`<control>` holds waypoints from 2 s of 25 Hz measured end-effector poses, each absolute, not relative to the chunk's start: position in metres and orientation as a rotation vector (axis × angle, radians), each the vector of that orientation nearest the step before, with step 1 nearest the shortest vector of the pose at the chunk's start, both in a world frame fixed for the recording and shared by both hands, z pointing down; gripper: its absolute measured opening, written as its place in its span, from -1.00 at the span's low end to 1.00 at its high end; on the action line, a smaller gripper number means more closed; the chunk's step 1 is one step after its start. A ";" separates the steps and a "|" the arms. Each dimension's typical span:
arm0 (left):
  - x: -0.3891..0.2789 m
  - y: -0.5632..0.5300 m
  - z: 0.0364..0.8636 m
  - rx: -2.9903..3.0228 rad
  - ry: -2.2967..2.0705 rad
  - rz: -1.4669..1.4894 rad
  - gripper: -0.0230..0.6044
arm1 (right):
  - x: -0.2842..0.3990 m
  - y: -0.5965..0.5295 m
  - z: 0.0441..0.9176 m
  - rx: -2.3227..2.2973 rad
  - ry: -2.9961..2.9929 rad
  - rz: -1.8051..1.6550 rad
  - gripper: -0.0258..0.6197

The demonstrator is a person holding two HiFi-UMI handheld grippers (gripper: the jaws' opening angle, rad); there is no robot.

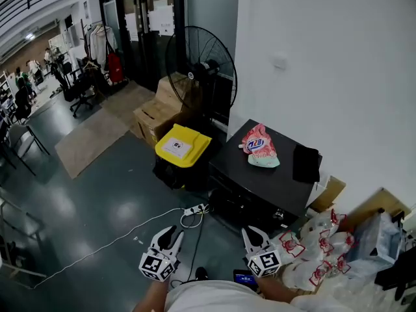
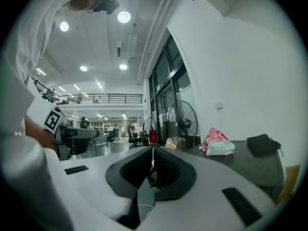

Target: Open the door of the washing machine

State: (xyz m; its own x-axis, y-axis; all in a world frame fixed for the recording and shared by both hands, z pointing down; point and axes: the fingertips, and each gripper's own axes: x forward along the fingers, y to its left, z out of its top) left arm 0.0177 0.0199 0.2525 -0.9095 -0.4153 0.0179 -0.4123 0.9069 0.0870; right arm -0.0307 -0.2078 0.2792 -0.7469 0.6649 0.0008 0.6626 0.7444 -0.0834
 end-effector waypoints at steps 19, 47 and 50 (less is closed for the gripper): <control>-0.144 0.078 0.311 0.843 -2.892 -0.177 -0.53 | -0.168 -0.162 0.305 -0.889 -2.956 0.083 -0.82; -0.369 -0.001 0.455 1.670 -2.139 0.291 -0.44 | -0.345 -0.188 0.360 -0.365 -2.979 -0.027 -0.82; -0.372 -0.006 0.492 1.861 -1.934 0.504 -0.44 | -0.322 -0.190 0.372 -0.177 -2.890 -0.100 -0.82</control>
